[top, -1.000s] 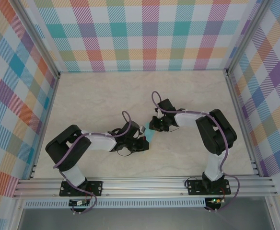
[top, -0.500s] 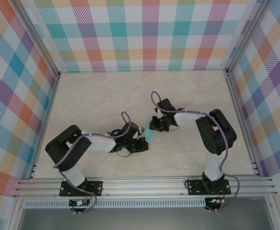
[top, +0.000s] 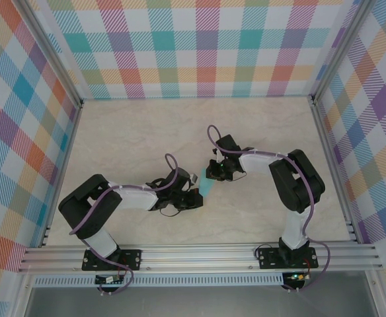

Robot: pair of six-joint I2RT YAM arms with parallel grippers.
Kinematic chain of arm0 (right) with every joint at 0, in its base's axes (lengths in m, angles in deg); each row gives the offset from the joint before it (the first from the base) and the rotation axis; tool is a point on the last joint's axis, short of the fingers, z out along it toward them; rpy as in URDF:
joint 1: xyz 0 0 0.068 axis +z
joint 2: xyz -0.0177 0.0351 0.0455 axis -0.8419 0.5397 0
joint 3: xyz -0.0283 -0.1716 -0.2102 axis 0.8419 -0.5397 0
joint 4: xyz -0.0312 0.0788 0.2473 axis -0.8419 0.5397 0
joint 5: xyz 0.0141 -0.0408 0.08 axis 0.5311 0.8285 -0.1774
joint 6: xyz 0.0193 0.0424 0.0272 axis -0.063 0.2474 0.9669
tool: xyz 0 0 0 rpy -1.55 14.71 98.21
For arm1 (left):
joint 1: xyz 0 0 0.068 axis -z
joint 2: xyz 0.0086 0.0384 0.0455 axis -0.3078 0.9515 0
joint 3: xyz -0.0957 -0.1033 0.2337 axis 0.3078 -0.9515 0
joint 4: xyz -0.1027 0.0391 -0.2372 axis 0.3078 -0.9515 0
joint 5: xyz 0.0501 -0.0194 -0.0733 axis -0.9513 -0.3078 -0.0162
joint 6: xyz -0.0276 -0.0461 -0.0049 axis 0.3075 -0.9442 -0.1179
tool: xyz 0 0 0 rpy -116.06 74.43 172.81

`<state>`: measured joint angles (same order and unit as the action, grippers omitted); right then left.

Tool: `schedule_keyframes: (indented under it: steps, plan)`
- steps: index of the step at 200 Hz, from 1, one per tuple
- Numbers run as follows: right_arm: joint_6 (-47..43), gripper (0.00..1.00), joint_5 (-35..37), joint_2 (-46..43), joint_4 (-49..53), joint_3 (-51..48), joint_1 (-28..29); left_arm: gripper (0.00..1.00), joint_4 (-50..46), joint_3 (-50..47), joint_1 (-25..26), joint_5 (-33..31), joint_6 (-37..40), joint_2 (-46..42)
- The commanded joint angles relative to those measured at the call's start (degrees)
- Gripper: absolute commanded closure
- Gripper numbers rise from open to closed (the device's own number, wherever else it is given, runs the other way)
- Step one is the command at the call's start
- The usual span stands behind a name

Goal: Fold a paper plane with a square sheet of paper (fold left side to right side)
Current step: Fold the wing for the fifth time at the center of the table.

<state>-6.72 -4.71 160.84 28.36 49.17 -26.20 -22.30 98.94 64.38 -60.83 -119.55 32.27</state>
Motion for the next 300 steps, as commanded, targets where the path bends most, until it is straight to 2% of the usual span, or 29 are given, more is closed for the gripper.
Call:
schedule_keyframes:
  steps: [1,114,188,241,300]
  plan:
    - [-1.7,0.88,4.3,2.6,4.6,-0.4,-0.1,1.0,-1.0,-1.4,-0.5,-1.1,0.0,-0.1]
    - [-2.1,0.88,5.3,3.2,6.5,-0.1,-0.4,1.0,-2.1,-5.1,-1.5,-2.4,-1.5,-1.3]
    - [-2.1,0.88,5.3,3.5,7.1,0.1,-0.6,1.0,0.2,-11.9,-4.5,0.6,-5.9,-2.2]
    - [-2.2,0.88,5.2,3.7,7.3,0.4,-0.7,1.0,-2.9,-13.1,-5.8,2.2,-5.0,-6.7]
    - [-2.3,0.88,4.1,2.8,6.7,0.4,-0.6,1.0,-10.9,-8.8,-8.9,3.8,-0.6,-15.1]
